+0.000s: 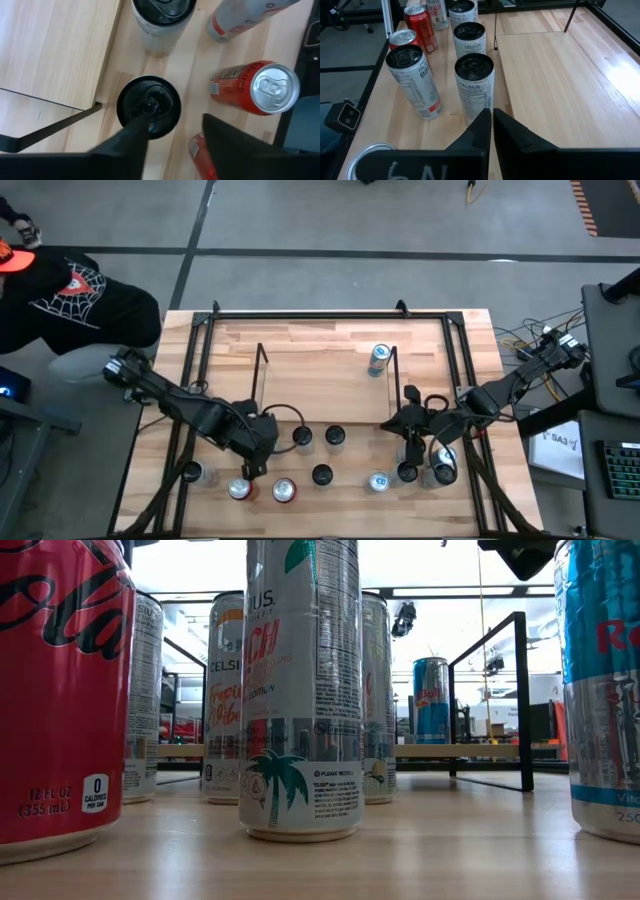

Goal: Place canned beverage on shelf
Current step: Put the top white and pink soda can on the shelf

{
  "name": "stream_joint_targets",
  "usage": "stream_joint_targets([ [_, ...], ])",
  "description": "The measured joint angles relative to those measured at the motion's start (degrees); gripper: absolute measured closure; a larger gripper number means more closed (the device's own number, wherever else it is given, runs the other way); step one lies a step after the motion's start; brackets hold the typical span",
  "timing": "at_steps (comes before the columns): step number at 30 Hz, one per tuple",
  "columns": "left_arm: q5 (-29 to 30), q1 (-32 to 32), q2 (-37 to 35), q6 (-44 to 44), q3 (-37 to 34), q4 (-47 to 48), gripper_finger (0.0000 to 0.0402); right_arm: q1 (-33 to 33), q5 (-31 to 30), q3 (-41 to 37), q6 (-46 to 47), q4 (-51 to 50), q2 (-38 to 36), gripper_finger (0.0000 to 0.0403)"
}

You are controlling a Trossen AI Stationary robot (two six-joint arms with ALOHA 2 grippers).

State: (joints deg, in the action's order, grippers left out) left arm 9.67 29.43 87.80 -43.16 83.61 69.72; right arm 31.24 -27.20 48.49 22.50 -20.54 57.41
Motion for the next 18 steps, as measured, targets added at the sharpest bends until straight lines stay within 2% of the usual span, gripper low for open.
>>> stream_joint_targets([
  [5,0.01,0.0,1.82,1.93,-0.09,0.31,0.0107,0.0,0.02,0.0,0.01,0.26,0.02,0.0394],
  [8,-0.17,0.0,2.48,3.16,-0.13,0.32,0.0066,0.0,0.02,0.0,0.02,0.31,0.02,0.0394],
  [12,0.15,-0.01,3.2,3.62,-0.13,1.24,0.0041,0.0,0.01,0.0,0.02,0.31,0.02,0.0394],
  [18,3.27,-0.09,3.66,4.21,-0.13,2.29,0.0039,0.0,0.02,0.0,-0.04,0.3,0.02,0.0394],
])
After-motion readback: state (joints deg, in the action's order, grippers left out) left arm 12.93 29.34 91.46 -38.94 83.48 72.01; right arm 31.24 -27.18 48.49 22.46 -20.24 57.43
